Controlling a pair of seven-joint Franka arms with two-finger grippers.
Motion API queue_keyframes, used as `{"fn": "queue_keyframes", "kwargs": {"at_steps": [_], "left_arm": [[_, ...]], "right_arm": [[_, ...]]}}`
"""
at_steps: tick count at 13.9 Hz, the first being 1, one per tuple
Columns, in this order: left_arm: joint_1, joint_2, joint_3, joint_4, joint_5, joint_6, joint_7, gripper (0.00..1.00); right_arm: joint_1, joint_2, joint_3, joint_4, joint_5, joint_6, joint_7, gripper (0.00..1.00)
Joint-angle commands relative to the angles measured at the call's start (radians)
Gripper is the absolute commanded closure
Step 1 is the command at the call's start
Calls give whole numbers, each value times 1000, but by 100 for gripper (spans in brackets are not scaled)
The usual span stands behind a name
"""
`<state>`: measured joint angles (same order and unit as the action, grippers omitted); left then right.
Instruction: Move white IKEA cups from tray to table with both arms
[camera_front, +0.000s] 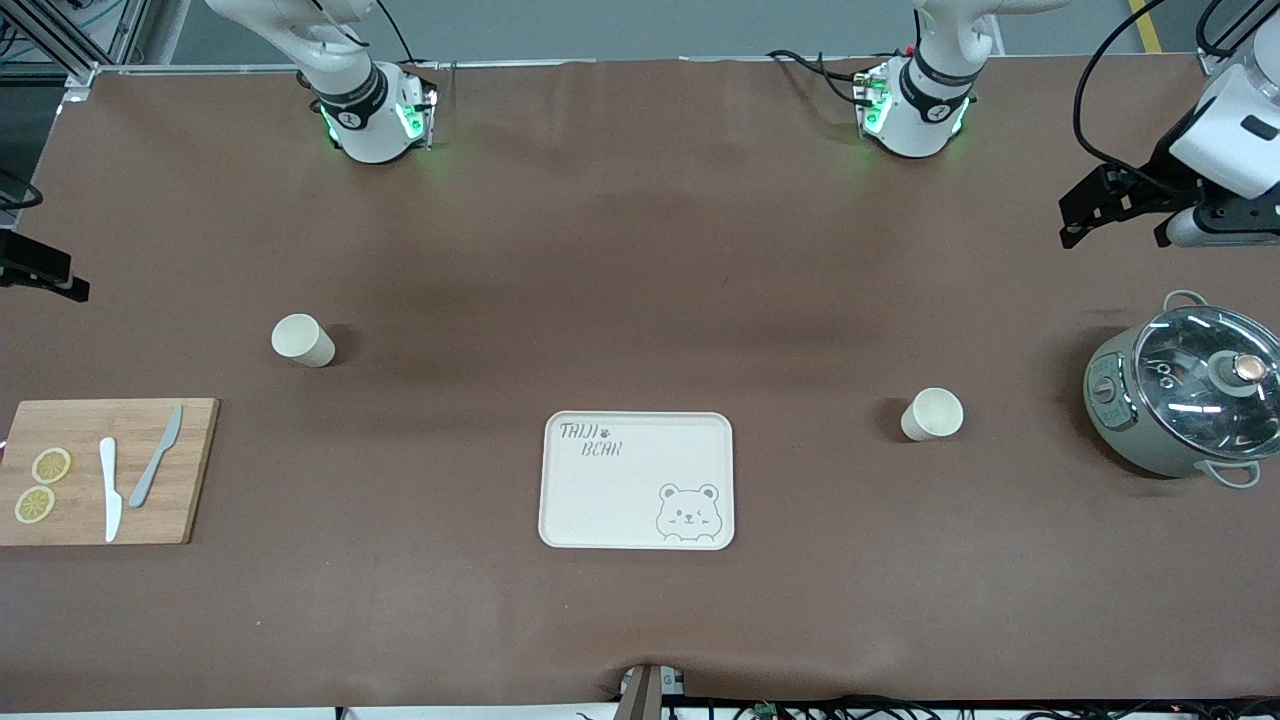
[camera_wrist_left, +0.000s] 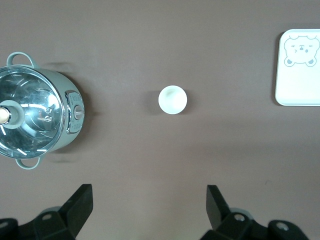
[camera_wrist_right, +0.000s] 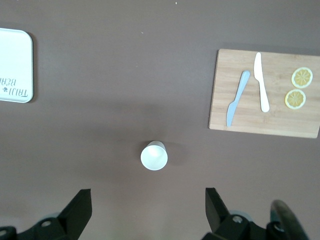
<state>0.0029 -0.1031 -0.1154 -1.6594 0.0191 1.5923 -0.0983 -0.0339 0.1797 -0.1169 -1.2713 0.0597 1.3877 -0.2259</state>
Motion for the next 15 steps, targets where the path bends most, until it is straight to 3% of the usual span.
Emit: {"fn": "queue_keyframes", "kwargs": {"at_steps": [1,7,10,15], "left_arm": [[5,0,-1,13,-19,-18,22,0],[3,2,-1,15,-19,-18,23,0],[3,2,-1,16,-19,-18,22,0],[5,3,-1,24,-19,-18,22,0]], "right_arm": [[75,-152,-72,-170,9,14,57,0],[25,-293,-29,-364,-1,47,65,0],[6,-284,12,-359,-4,59,158,0],[9,-266,14,-315,-27,65,145,0]]}}
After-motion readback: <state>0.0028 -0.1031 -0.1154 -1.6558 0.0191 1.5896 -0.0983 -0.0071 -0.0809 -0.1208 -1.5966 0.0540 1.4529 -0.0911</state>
